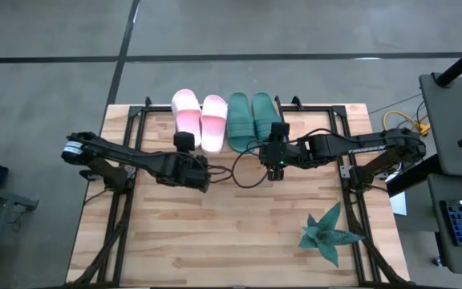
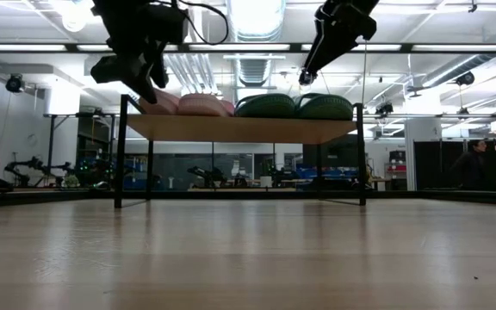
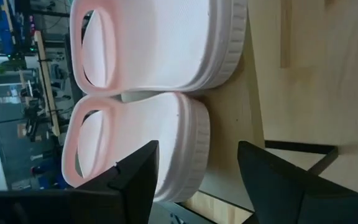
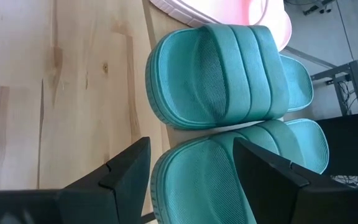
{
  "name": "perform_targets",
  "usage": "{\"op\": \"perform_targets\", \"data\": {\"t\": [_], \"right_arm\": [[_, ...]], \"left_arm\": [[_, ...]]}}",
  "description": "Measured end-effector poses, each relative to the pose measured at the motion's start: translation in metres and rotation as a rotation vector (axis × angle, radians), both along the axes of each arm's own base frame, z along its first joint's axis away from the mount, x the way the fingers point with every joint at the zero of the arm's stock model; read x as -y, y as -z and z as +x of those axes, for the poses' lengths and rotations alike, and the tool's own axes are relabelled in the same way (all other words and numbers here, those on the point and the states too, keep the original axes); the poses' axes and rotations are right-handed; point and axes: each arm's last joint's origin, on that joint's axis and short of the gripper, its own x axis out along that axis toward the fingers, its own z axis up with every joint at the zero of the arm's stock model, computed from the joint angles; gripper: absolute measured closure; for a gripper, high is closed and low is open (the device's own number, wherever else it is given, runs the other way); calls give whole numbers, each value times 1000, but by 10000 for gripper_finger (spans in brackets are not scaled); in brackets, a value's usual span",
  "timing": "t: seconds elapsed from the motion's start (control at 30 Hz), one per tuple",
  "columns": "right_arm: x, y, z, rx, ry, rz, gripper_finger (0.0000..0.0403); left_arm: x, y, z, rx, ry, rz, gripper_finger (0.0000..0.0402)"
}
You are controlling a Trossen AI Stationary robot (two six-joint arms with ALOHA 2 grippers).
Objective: Pick and place slides into the shelf
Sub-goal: Put the pink slipper on the shelf
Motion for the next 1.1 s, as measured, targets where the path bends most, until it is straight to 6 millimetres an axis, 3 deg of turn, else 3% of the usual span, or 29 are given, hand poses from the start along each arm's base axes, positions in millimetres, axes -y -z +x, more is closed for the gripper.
{"op": "perform_targets", "data": {"t": [0.33, 1.1], "right_arm": [[0, 1, 0, -1, 0, 0, 184], [0, 1, 0, -4, -1, 0, 184]], "left_arm": [[-4, 6, 5, -18, -20, 74, 207], [-8, 12, 9, -72, -15, 69, 343]]}}
